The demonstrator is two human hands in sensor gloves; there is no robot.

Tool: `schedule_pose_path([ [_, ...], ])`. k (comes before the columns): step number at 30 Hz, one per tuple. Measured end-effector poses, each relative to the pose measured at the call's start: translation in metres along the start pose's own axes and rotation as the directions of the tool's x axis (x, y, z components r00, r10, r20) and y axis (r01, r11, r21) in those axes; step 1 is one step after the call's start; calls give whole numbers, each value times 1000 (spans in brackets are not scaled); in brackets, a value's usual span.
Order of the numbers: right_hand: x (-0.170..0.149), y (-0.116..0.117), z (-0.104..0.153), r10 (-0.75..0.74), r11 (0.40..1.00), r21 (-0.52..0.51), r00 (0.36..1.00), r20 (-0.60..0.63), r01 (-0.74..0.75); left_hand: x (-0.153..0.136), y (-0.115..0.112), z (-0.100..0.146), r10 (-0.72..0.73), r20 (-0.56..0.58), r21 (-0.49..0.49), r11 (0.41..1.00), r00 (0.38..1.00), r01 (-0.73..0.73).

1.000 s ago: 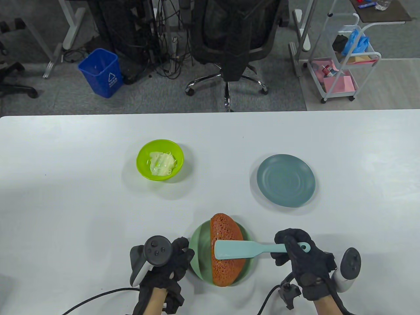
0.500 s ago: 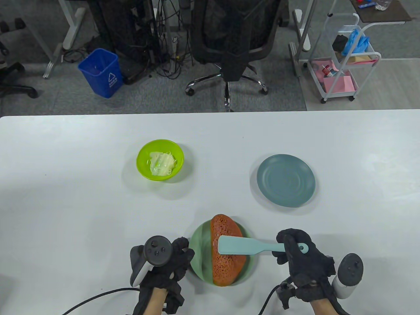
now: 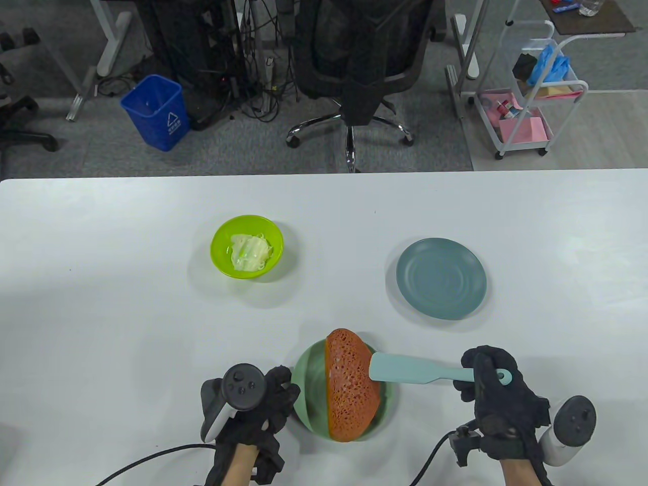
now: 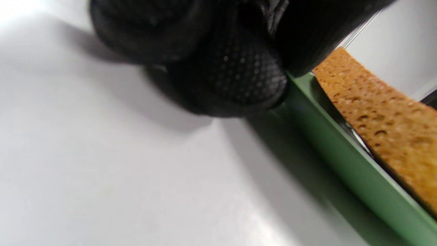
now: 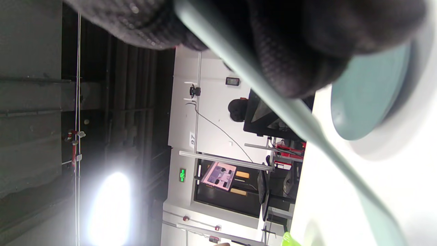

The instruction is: Dip dessert spatula into salad dressing and spread onto bread slice

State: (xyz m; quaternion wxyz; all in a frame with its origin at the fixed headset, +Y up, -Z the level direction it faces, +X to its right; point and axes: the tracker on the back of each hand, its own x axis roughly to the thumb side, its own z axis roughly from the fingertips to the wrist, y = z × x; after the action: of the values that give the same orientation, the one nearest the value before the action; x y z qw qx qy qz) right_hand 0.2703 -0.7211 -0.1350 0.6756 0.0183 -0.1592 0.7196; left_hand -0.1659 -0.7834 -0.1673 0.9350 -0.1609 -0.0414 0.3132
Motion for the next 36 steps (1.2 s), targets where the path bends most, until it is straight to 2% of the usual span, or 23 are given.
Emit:
schedule_pose_path([
  [4, -2, 1, 0, -23, 1000, -6, 1000, 4, 23, 0, 0, 0, 0, 0, 0, 1000, 1000, 0],
  [9, -4, 7, -2, -126, 992, -20, 992, 28, 127, 0, 0, 0, 0, 0, 0, 1000, 1000, 0],
  [15, -6, 33, -15, -270, 962, 34, 962, -47, 272, 0, 0, 0, -2, 3, -6, 1000, 1000, 2],
  [18, -3, 53, -27, -271, 959, 69, 960, -75, 276, 0, 0, 0, 0, 4, -9, 1000, 1000, 0],
  [27, 14, 144, -72, -253, 941, 150, 926, -281, 303, -1, 1, 0, 15, 5, -27, 1000, 1000, -15],
  [36, 10, 226, -100, -177, 936, 221, 909, -377, 274, -3, 2, -1, 23, 7, -34, 999, 1000, -23],
])
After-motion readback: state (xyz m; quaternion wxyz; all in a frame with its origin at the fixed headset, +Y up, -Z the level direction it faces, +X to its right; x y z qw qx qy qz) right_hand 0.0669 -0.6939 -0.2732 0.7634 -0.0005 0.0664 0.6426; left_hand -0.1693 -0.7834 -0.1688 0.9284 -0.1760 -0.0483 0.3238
